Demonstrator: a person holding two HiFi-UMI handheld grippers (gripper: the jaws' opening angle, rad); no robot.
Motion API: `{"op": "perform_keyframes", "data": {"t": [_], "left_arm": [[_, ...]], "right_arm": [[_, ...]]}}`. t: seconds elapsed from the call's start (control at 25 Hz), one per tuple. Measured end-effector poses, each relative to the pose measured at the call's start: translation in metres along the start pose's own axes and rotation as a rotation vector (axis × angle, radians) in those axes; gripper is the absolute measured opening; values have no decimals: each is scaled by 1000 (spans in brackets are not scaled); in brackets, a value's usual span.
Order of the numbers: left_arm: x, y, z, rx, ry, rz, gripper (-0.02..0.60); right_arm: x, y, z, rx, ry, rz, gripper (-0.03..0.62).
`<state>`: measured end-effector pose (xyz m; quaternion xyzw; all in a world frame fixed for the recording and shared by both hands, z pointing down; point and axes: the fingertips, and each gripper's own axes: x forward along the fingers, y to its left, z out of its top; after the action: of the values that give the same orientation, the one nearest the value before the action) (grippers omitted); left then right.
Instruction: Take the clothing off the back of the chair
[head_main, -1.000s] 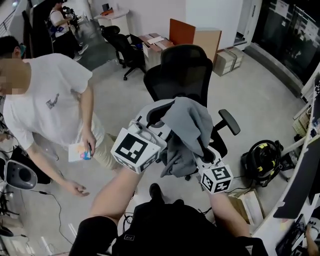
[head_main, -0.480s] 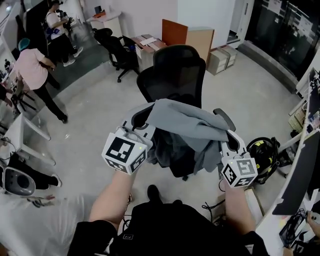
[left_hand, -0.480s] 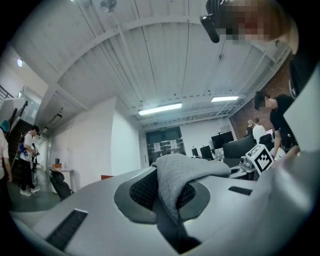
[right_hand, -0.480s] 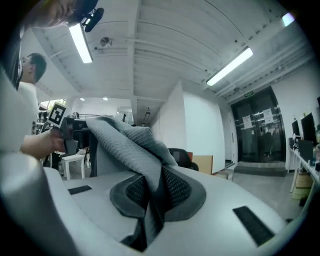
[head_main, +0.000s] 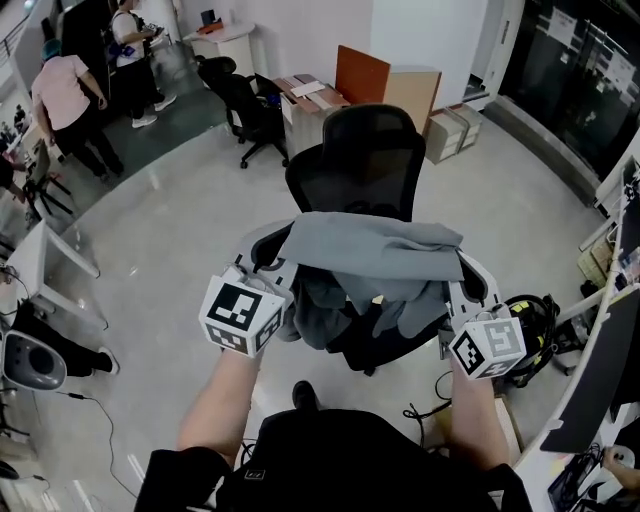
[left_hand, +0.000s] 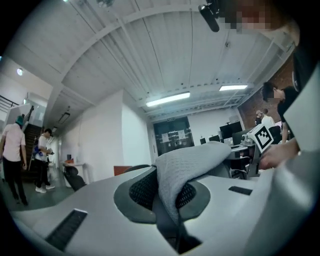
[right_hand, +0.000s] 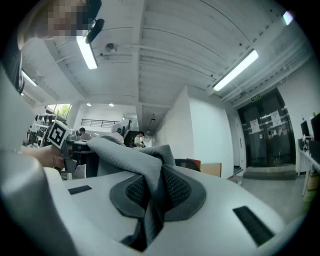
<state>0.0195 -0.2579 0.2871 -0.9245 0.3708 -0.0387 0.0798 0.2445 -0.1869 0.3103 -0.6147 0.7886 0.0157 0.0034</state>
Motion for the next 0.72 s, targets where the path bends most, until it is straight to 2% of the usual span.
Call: {"op": "perform_keyframes", "data": {"t": [0.16, 0.28, 0.72], "left_arm": [[0, 26, -57, -87, 91, 31, 29], [2, 44, -80, -107, 126, 35, 29], [9, 99, -99, -97, 111, -20, 29]], "right_arm": [[25, 18, -37, 99, 66, 35, 41], [44, 27, -51, 130, 95, 39, 41], [87, 61, -42, 112, 89, 23, 38]]}}
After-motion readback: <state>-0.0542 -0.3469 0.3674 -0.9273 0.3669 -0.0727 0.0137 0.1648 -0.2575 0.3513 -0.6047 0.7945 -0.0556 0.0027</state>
